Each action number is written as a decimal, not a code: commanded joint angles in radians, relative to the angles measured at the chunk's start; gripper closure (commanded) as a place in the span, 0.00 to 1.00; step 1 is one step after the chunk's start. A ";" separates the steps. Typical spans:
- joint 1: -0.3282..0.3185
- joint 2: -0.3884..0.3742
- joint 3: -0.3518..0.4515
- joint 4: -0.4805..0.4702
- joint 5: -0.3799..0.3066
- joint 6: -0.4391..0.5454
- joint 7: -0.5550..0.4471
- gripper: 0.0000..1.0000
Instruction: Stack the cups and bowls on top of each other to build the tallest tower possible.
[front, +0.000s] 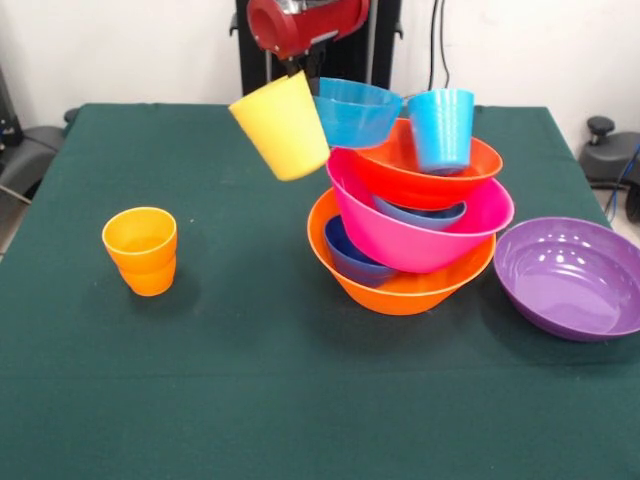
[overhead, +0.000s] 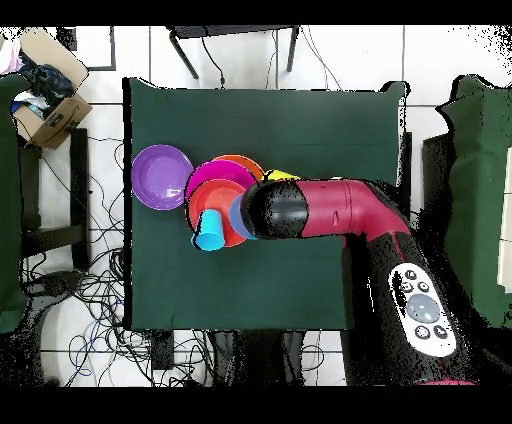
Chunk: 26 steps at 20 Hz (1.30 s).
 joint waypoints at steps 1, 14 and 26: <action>0.033 -0.052 -0.064 -0.024 -0.035 0.054 0.142 1.00; 0.059 -0.060 -0.084 -0.030 -0.009 0.082 0.140 1.00; 0.107 -0.075 -0.119 -0.029 0.009 0.111 0.174 1.00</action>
